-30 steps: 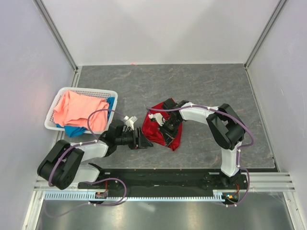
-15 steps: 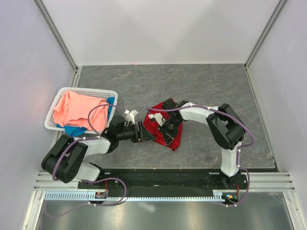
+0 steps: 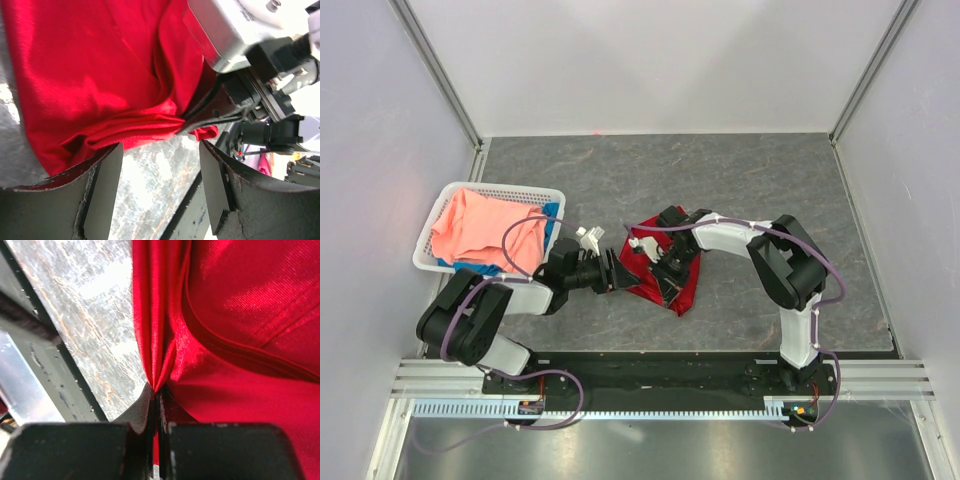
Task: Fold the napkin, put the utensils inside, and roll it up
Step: Roll the napkin with the utensil
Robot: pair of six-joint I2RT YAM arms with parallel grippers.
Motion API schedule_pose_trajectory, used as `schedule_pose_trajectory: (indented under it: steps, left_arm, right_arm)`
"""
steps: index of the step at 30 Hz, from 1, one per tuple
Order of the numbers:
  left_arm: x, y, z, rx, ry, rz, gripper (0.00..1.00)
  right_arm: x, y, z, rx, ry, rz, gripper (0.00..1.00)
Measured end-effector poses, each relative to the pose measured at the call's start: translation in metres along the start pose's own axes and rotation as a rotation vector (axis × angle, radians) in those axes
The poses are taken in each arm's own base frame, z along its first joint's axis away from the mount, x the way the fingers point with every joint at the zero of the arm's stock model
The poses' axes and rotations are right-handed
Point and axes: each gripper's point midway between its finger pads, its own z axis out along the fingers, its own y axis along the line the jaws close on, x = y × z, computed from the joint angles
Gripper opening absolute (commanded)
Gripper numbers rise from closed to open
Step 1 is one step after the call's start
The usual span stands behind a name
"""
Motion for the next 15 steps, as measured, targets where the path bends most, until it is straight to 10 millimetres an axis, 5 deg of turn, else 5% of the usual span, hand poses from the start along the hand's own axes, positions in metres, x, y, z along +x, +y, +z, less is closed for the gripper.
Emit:
schedule_pose_trajectory:
  steps: [15]
  left_arm:
    - [-0.037,0.004,-0.012,-0.13,-0.101,0.199,0.73]
  right_arm:
    - [0.003,0.005,0.005,-0.184,-0.009,0.117,0.0]
